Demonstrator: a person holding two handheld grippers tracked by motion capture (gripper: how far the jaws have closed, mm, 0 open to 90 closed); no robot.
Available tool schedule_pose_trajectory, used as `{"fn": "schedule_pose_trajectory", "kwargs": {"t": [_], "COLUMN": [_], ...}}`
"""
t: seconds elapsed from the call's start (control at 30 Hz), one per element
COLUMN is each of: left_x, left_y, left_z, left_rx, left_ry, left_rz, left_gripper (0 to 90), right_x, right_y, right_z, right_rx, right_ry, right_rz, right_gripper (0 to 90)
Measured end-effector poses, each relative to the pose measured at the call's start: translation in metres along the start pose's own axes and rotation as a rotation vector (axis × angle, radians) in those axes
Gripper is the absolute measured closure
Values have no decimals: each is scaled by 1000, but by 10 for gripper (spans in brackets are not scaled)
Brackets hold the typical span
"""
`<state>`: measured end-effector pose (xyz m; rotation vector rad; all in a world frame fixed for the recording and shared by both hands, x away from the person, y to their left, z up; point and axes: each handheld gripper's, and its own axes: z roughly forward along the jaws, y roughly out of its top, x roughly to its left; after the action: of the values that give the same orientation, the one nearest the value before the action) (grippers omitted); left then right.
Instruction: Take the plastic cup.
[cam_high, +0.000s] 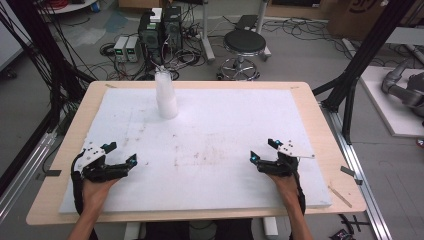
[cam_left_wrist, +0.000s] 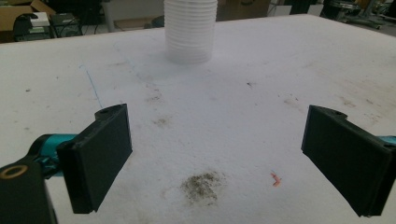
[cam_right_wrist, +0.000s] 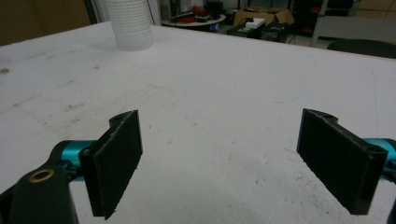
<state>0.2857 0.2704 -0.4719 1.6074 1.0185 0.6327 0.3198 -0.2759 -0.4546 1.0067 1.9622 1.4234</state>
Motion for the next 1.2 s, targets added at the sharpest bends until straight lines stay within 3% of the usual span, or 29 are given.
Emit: {"fn": "schedule_pose_trajectory", "kwargs": {"t": [0.2,0.4,0.6,0.73,0.87,0.9,0.93,1.03,1.07,1.1,1.2], "left_x": [0,0,1,2,3,4,4,10,10,13,18], "left_y": [0,0,0,1,7,15,15,40,40,56,83], "left_z": [0,-1,0,1,0,-1,-1,3,3,7,16], "left_rx": [-5,-3,-4,1,3,-21,-21,-36,-36,-37,-47], "left_ry": [3,0,0,-1,-9,-13,-13,-36,-36,-61,-93], "left_rz": [1,-1,-10,-21,-9,-3,-3,20,20,35,65], "left_gripper": [84,84,84,84,84,84,84,84,84,84,84], "right_x": [-3,-2,-4,-3,-4,-4,-4,-4,-4,-4,-5], "right_y": [1,1,1,1,1,1,1,1,1,1,2], "right_z": [2,2,2,2,2,3,2,3,3,3,4], "right_rx": [19,21,19,27,32,27,29,33,33,38,50], "right_ry": [17,16,27,27,30,29,30,30,30,32,37], "right_rz": [26,11,35,27,37,32,36,32,32,33,43], "right_gripper": [146,146,146,146,146,146,146,146,146,146,146]}}
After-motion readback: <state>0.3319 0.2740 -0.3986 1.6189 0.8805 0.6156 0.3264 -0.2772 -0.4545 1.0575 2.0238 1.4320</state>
